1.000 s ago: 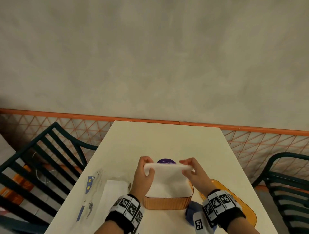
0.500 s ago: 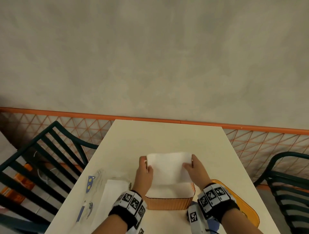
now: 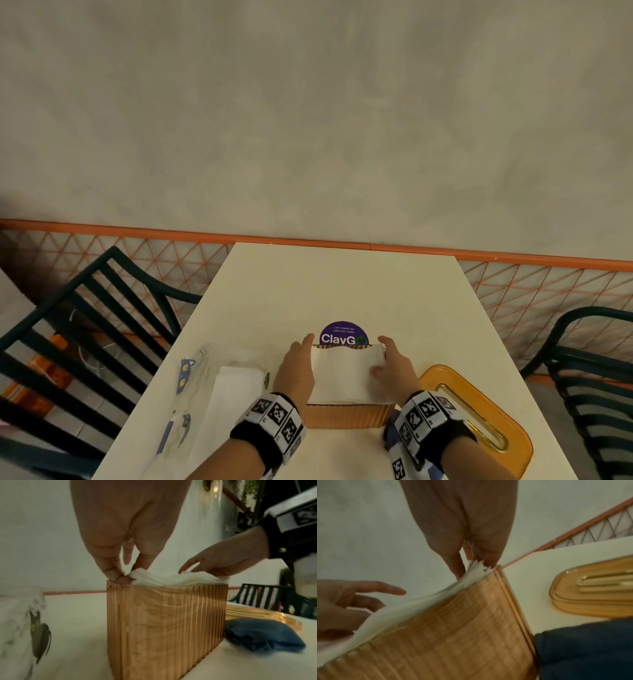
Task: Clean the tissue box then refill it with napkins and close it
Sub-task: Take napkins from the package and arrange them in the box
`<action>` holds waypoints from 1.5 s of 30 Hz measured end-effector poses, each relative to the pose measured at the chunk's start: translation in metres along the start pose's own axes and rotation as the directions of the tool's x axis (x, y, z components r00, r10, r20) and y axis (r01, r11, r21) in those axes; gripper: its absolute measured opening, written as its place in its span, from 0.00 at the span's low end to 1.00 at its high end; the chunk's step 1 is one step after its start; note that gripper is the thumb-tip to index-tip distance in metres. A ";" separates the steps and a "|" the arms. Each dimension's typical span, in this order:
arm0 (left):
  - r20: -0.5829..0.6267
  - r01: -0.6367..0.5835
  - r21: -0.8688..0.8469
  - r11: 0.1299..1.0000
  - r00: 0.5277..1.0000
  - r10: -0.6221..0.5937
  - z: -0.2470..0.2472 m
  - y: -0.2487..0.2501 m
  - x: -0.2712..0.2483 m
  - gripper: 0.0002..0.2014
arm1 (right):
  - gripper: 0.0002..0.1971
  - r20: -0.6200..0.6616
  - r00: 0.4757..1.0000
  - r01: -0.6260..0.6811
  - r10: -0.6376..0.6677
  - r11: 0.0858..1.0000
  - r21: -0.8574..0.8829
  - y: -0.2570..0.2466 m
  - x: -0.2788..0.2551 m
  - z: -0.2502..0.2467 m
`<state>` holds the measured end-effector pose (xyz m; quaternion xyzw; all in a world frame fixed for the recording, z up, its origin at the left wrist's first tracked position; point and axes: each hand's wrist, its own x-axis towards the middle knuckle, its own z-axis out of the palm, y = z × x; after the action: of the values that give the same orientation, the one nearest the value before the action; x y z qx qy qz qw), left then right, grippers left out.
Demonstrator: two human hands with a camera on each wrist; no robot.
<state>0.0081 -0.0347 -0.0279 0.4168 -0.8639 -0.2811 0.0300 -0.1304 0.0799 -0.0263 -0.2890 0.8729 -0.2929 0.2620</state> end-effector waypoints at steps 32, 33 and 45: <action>0.528 -0.433 0.503 0.748 0.839 0.131 -0.013 -0.002 0.012 0.39 | 0.35 0.613 0.766 0.638 -0.196 0.351 -0.685 0.002 0.009 -0.014; 0.509 -0.410 0.448 0.794 0.848 0.150 -0.017 -0.005 0.010 0.37 | 0.35 0.603 0.770 0.632 -0.208 0.376 -0.677 0.003 0.010 -0.015; 0.030 0.330 0.217 0.919 0.938 -0.344 -0.016 -0.123 -0.019 0.22 | 0.19 0.152 0.890 0.447 -0.430 0.752 -0.485 0.033 0.006 -0.008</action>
<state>0.1115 -0.0895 -0.0737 0.5504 -0.8044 -0.2040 -0.0921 -0.1512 0.1005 -0.0450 -0.5484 0.8221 -0.1016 0.1142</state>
